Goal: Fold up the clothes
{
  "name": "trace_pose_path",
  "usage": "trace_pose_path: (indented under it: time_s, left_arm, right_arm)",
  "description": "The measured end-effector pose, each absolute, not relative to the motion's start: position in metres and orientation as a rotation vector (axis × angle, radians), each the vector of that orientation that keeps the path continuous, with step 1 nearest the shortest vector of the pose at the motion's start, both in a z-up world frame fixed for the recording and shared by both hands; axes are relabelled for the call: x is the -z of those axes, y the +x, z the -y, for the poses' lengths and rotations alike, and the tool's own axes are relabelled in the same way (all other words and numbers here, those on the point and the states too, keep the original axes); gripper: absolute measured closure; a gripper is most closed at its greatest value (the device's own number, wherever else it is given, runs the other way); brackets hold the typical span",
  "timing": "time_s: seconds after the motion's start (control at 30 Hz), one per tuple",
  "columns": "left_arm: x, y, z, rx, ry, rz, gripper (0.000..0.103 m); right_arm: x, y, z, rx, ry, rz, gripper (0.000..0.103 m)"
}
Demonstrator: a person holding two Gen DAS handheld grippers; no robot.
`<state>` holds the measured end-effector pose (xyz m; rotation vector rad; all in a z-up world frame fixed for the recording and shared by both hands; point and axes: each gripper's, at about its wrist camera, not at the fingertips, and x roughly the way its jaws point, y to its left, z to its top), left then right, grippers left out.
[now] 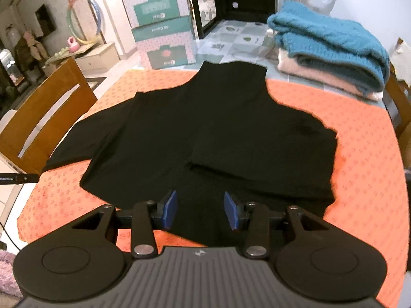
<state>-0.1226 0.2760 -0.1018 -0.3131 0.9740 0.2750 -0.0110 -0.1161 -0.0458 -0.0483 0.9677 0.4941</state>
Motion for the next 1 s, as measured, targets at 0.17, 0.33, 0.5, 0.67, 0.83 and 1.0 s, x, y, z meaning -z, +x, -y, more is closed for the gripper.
trace_pose_path:
  time_s: [0.17,0.33,0.5,0.67,0.83,1.0]
  left_arm:
    - [0.121,-0.106,-0.301,-0.230,-0.257,-0.987,0.055]
    - [0.132,-0.096,-0.312,-0.198,-0.187,-0.989,0.072]
    - [0.132,-0.098,-0.319,-0.198,-0.188,-0.939,0.095]
    - [0.111,-0.091,-0.324,-0.220,-0.203,-0.863,0.096]
    - [0.068,-0.071,-0.318,-0.169,-0.197,-0.749,0.096]
    - [0.029,-0.043,-0.286,-0.044,-0.146,-0.659,0.096]
  right_arm:
    - [0.051,-0.026,0.082,-0.459,-0.070,-0.973,0.056]
    - [0.048,-0.034,0.058,-0.440,-0.079,-0.964,0.056]
    - [0.052,-0.031,0.046,-0.435,-0.074,-0.983,0.056]
    - [0.053,-0.028,0.041,-0.433,-0.078,-0.988,0.056]
    - [0.052,-0.021,0.039,-0.426,-0.062,-0.991,0.056]
    - [0.047,-0.015,0.040,-0.413,-0.066,-0.979,0.056]
